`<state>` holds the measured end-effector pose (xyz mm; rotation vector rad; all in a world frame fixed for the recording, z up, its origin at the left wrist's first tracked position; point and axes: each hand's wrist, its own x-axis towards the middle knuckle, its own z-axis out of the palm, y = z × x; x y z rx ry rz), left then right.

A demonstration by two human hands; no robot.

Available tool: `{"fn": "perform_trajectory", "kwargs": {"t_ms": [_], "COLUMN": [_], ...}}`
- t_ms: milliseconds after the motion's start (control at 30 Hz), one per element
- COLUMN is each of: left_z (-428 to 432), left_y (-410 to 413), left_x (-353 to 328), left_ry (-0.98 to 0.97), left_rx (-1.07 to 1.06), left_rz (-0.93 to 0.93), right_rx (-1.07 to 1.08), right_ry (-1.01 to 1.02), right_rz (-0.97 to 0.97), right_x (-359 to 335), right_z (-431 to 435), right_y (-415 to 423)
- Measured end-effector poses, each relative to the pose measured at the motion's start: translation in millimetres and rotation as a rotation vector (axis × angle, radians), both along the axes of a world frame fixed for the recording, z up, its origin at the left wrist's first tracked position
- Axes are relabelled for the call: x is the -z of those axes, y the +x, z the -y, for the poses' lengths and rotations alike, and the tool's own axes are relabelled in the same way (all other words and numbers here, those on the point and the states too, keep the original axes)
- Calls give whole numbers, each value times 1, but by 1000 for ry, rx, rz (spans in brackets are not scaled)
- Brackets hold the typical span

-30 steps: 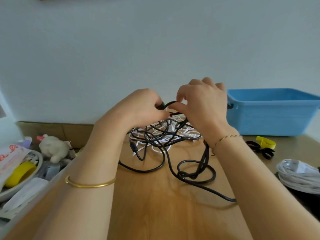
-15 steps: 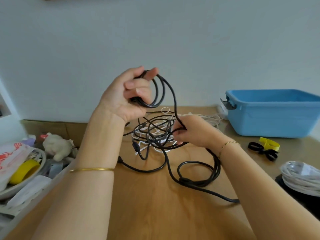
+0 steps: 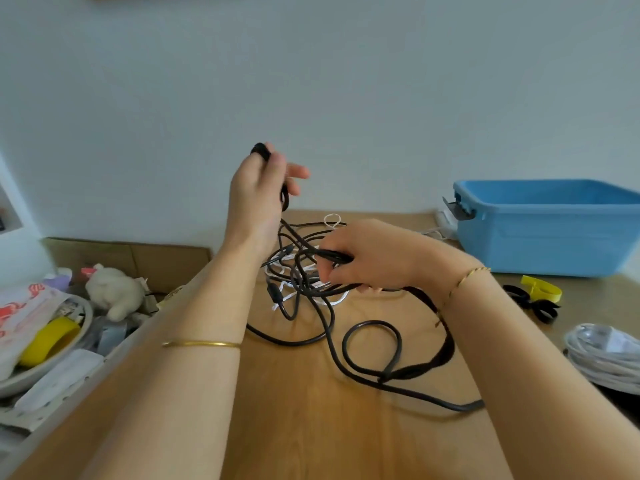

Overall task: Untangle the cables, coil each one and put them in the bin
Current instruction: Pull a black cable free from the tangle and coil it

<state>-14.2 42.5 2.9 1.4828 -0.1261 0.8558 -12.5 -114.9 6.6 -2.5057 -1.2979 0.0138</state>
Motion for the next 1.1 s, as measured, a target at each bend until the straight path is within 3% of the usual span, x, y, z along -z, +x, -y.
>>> {"fn": "perform_trajectory", "kwargs": {"t_ms": [100,167,233,333,433,533,733,900,1100], "left_z": [4,10,16,18,7,-6,-13,-5,-1], "left_y": [-7,-14,-20,-32,-44,-49,-42,-41,-41], "left_x": [-2,-10,-17,-26,-30,-30,-29,-27,-29], "left_ry": [687,910,984,942,860,900,800,792,710], "left_rx": [-216,-241,-177,46,230,227,153,227,237], "left_rz": [-187,-314,-397,-499,-559,-541,-454,-479,-593], "right_rx": [154,313,413,445,283,126,-8,24,-28], "right_ry": [95,248,390,462,544,680,912,962,1093], "right_rz": [152,245,251,281,148,-78,-388,-288,-335], "right_x": [-7,-9,-7,-3,-1,-2,3,5,8], "right_z": [8,15,21,26,26,29,28,25,13], "right_y": [8,16,22,27,29,27,29,31,27]}}
